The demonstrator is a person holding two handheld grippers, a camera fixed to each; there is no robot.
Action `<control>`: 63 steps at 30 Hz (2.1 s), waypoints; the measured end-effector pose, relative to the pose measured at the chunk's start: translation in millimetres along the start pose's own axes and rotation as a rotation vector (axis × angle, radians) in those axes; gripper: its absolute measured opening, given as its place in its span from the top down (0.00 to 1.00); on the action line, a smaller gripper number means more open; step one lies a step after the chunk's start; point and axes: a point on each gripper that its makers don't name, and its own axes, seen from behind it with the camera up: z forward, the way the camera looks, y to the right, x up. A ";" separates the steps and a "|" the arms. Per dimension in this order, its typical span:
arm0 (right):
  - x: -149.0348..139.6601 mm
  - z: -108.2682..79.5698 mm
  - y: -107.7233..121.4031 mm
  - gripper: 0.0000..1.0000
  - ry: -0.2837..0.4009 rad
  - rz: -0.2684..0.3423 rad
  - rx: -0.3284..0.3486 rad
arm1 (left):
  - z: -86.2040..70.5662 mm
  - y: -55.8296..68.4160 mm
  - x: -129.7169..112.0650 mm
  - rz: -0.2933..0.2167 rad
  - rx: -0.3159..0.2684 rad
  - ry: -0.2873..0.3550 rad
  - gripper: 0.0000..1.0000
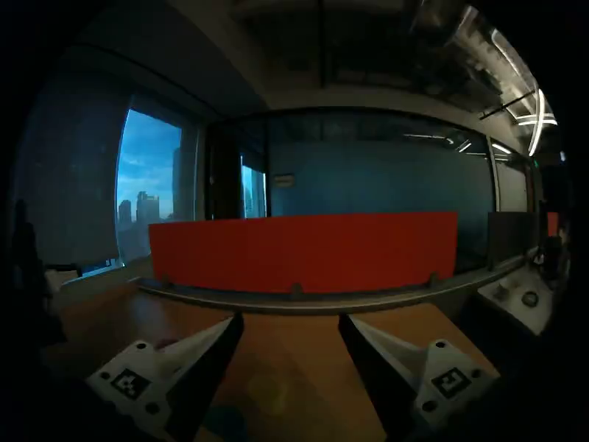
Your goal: Pour water
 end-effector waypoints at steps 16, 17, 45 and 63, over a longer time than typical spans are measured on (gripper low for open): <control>0.9 -3.3 -52.9 0.00 -0.028 -0.054 0.283 | 3.3 56.0 16.5 -0.005 -0.275 -0.014 0.04; 1.3 -4.6 -58.1 0.00 -0.027 -0.062 0.306 | 3.7 59.1 16.4 -0.005 -0.290 -0.016 0.04; -31.0 -30.3 -116.5 0.00 -0.159 -0.192 0.593 | -1.0 121.4 -7.3 0.121 -0.628 -0.120 0.03; -83.8 -29.8 -111.1 0.01 -0.288 -0.258 0.623 | 16.7 144.6 -61.8 0.216 -0.705 -0.240 0.03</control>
